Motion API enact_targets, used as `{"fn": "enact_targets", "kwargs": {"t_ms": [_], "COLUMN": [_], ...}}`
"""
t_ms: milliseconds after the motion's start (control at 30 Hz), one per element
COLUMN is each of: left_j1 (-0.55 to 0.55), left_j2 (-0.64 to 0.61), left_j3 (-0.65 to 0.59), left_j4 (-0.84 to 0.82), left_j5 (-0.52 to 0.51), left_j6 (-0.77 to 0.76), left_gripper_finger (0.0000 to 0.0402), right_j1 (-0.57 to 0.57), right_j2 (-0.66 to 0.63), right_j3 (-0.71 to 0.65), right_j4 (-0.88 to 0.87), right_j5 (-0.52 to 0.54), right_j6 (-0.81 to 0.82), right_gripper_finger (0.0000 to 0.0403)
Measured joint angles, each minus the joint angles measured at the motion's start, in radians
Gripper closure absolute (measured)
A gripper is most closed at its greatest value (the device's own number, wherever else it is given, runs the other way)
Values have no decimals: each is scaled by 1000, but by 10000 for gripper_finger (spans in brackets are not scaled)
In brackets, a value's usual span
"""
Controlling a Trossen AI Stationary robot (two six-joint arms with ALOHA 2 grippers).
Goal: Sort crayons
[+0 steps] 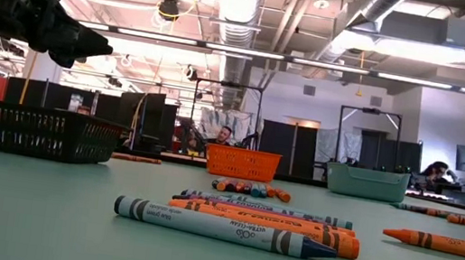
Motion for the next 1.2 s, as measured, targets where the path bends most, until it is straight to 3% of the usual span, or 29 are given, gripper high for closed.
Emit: {"fn": "enact_targets", "kwargs": {"t_ms": [100,300,433,667,1200], "left_j1": [0,0,0,0,0], "left_j2": [0,0,0,0,0], "left_j3": [0,0,0,0,0], "left_j4": [0,0,0,0,0], "left_j5": [0,0,0,0,0], "left_j6": [0,0,0,0,0], "left_gripper_finger": [286,286,286,286,286], "right_j1": [-5,16,50,69,66], "right_j2": [-7,-80,-163,-302,-306], "right_j3": [-39,-78,-176,-350,-429], "right_j4": [25,56,75,257,264], "right_j5": [-36,-6,1,34,20], "right_j6": [18,78,202,364,386], "right_gripper_finger": [317,317,317,317,317]}}
